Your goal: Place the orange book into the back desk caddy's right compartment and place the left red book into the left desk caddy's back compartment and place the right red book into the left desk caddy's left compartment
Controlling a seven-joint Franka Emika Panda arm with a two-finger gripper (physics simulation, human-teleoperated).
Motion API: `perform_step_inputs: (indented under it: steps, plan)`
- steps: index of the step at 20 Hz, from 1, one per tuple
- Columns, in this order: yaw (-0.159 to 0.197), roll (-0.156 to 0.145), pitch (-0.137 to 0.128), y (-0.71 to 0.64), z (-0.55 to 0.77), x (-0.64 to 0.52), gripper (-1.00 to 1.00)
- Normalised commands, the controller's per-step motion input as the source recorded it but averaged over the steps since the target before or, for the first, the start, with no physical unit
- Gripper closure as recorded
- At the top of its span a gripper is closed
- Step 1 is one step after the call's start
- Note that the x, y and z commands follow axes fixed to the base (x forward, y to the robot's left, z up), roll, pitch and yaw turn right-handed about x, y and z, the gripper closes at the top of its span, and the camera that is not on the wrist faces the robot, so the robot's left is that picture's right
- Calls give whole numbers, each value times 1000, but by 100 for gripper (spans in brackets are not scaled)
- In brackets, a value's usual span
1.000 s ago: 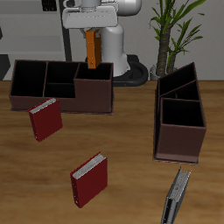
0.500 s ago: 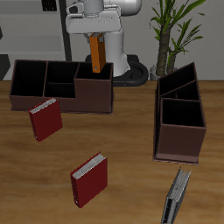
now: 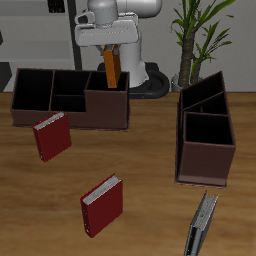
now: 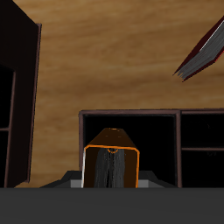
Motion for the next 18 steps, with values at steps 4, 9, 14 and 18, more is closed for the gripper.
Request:
perform_step_inputs:
  steps: [4,9,14,18]
  plan:
    - [32,18,9,27,-185,18,100]
    - [51,0,-12,-25,-150,31,100]
    - [89,-2,-84,23,51,-17,100]
    - [2,-20,-19,-77,27,93,100]
